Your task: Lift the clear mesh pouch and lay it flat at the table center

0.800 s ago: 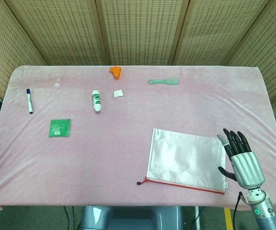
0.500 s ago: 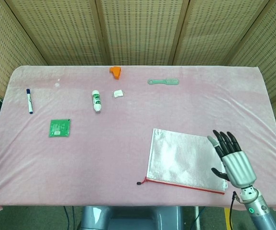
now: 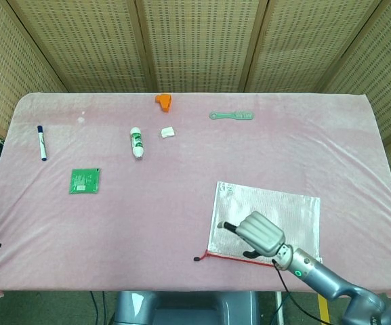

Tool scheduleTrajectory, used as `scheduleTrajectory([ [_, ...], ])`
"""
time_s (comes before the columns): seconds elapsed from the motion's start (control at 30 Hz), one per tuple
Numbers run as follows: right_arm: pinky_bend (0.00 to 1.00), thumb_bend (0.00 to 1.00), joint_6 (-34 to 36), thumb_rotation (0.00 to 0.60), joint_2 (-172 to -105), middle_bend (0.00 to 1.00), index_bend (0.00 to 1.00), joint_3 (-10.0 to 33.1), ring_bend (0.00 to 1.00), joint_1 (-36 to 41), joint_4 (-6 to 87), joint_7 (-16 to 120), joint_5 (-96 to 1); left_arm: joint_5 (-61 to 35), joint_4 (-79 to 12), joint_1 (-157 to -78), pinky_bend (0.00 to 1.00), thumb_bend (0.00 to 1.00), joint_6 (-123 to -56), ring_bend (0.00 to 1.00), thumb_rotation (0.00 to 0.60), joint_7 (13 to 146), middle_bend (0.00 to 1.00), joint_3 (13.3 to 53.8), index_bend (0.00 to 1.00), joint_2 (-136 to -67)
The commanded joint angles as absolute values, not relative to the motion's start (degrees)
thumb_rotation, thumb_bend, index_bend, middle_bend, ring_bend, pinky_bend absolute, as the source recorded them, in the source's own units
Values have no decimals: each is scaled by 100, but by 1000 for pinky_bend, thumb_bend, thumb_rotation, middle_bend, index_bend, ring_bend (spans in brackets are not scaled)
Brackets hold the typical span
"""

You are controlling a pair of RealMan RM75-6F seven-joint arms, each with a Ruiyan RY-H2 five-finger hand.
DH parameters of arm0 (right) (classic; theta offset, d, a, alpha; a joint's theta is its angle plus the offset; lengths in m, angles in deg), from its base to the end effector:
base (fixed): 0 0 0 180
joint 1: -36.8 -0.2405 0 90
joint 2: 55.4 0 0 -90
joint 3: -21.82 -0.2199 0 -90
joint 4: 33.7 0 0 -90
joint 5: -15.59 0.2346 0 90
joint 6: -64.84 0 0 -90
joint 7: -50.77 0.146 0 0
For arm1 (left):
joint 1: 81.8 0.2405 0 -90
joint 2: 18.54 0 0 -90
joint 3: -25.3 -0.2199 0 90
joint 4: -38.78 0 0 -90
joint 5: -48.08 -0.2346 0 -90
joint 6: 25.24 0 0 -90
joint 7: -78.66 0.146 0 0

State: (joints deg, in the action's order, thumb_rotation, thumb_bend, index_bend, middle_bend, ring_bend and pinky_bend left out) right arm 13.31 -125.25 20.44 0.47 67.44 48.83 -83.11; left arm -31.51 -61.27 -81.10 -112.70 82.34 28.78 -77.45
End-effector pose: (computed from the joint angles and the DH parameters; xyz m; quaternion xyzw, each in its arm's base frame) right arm -0.1214 -0.2389 -0.0052 0.8491 -0.2945 0.3693 0.2366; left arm -0.2966 0.1543 0.1464 -0.5371 -0.4174 -0.3474 0.6455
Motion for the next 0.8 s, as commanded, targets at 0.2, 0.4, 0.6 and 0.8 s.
scheduleTrajectory([
  [0.2, 1000, 355, 2305, 600, -13499, 972, 454, 1838, 909, -466, 6658, 3897, -7345, -3017, -6093, -8184, 0, 0, -11124, 0, 600, 8302, 0, 2907, 0, -7796],
  [0.4, 1000, 460, 2306, 600, -13898, 974, 466, 1798, 910, -524, 6540, 3343, -6896, -2982, -6081, -8208, 0, 0, -11071, 0, 600, 8312, 0, 2904, 0, -7809],
  [0.6, 1000, 478, 2411, 600, -14170, 974, 475, 1838, 910, -624, 6424, 2841, -6416, -2954, -6070, -8239, 0, 0, -11010, 0, 600, 8332, 0, 2899, 0, -7815],
  [0.8, 1000, 478, 2385, 600, -14433, 974, 498, 1909, 910, -684, 6266, 2613, -6119, -2934, -6065, -8254, 0, 0, -10985, 0, 600, 8357, 0, 2894, 0, -7826],
])
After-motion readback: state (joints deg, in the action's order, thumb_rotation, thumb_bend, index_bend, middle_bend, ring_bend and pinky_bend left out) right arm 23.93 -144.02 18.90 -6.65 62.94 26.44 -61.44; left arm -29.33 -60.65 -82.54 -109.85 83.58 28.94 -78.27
